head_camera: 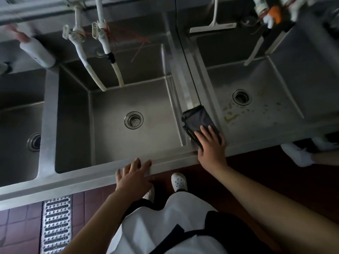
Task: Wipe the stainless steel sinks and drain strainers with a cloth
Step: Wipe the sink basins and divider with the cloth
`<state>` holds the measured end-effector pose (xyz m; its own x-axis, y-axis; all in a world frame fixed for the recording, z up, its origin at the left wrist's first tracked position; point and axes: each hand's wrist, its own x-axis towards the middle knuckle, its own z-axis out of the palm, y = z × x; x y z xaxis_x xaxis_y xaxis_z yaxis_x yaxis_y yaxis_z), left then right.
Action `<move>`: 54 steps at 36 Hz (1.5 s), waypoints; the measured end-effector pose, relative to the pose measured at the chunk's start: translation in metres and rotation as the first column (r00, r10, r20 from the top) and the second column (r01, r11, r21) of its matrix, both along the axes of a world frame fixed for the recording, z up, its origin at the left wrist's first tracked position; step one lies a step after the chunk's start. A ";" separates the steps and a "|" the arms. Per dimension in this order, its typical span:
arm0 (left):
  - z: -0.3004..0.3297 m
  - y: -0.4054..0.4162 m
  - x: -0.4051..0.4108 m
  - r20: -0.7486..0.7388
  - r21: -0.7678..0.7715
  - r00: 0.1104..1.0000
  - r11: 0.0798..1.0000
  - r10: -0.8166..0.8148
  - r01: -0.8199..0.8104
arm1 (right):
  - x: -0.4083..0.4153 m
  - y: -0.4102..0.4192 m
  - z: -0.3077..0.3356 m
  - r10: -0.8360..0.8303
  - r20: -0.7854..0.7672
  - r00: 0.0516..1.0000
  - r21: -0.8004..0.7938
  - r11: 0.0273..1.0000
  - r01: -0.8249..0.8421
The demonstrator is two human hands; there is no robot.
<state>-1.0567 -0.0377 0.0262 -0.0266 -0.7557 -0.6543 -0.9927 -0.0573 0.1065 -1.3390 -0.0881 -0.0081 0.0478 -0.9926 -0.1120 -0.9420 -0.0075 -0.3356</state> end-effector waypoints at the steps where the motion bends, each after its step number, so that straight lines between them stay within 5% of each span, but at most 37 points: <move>1: 0.003 -0.003 0.003 0.001 0.026 1.000 0.999 -0.021 0.021 | -0.001 0.009 0.001 -0.007 0.013 1.000 0.005 1.000 0.007; 11: 0.032 -0.036 0.008 -0.383 -0.040 0.919 0.992 0.097 -0.121 | 0.017 0.050 0.041 -0.281 0.246 0.928 0.131 0.958 0.255; 15: 0.047 -0.050 -0.006 -0.518 -0.209 0.844 0.977 -0.136 0.030 | 0.027 0.048 0.083 -0.311 0.401 0.862 0.296 0.934 0.199; 19: 0.055 -0.056 -0.027 -0.423 -0.447 0.754 0.839 -0.503 0.309 | 0.041 0.050 0.125 -0.214 0.392 0.895 0.316 0.945 0.088; 23: 0.060 -0.069 -0.038 -0.447 -0.467 0.641 0.774 -0.624 0.428 | 0.048 0.058 0.166 -0.127 0.378 0.917 0.346 0.938 -0.013; 28: 0.068 -0.081 -0.032 -0.811 -0.215 0.466 0.921 -0.354 0.326 | 0.024 0.066 0.186 -0.243 0.308 0.920 0.278 0.948 0.158; 36: 0.071 -0.077 -0.052 -0.901 0.092 0.427 0.996 0.075 0.018 | -0.009 0.070 0.157 -0.390 0.502 0.772 0.199 0.921 0.335; 39: 0.074 -0.076 -0.067 -0.892 0.311 0.310 0.945 0.328 -0.103 | -0.025 0.061 0.144 -0.454 0.580 0.676 0.205 0.885 0.419; 42: 0.077 -0.079 -0.088 -0.865 0.458 0.204 0.887 0.459 -0.055 | -0.049 0.048 0.136 -0.478 0.650 0.591 0.256 0.870 0.422; 46: 0.076 -0.082 -0.133 -0.895 0.380 0.293 0.918 0.335 0.112 | -0.102 0.033 0.133 -0.482 0.664 0.572 0.294 0.871 0.393; 54: 0.069 -0.083 -0.247 -0.866 0.268 0.430 0.963 0.254 -0.029 | -0.230 0.035 0.134 -0.467 0.737 0.489 0.424 0.882 0.203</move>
